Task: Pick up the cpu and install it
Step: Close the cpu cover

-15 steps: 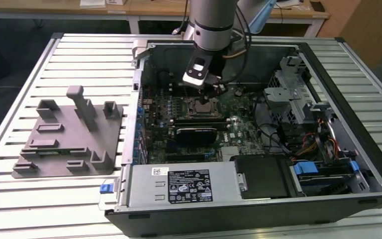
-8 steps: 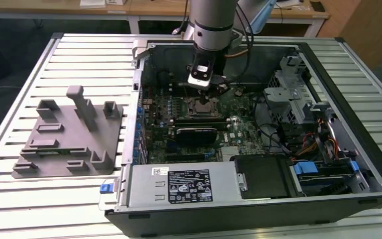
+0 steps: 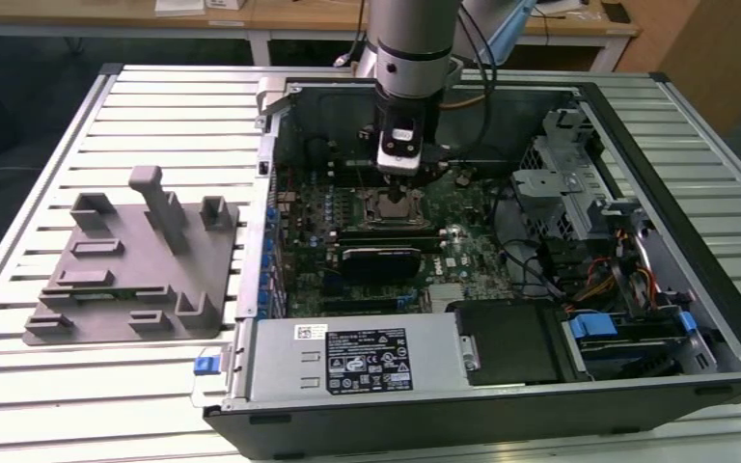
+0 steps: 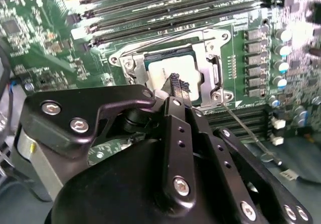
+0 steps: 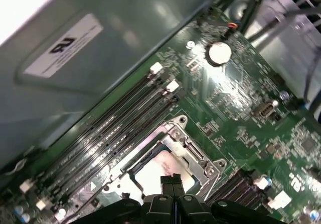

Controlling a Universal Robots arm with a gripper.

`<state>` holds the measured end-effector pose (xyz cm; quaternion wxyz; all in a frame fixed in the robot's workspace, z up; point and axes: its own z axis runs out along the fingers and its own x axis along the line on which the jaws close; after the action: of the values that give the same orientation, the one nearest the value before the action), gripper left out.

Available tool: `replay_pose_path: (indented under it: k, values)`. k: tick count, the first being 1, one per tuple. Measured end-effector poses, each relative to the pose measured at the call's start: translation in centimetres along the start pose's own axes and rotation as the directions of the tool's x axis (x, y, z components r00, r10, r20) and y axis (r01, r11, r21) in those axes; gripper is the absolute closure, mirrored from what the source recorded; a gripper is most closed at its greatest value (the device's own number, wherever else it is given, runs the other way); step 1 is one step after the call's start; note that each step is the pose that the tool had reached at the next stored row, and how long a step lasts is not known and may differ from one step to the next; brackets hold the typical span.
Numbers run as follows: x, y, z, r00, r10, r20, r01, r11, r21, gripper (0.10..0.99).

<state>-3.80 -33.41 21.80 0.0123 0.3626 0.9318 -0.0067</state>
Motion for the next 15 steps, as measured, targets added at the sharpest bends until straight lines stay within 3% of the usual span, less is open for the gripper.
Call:
replay_pose_path:
  k: [4,8,11,15]
  values:
    - [0.00,0.00,0.00,0.9974,-0.072,0.0004,0.072,0.9974,-0.002,0.976]
    - [0.00,0.00,0.00,0.9894,-0.145,0.0008,0.145,0.9894,-0.004,0.976]
    - [0.00,0.00,0.01,0.9801,-0.198,0.0013,0.198,0.9801,-0.005,0.976]
    - [0.00,0.00,0.02,0.9633,-0.268,0.0020,0.268,0.9633,-0.007,0.976]
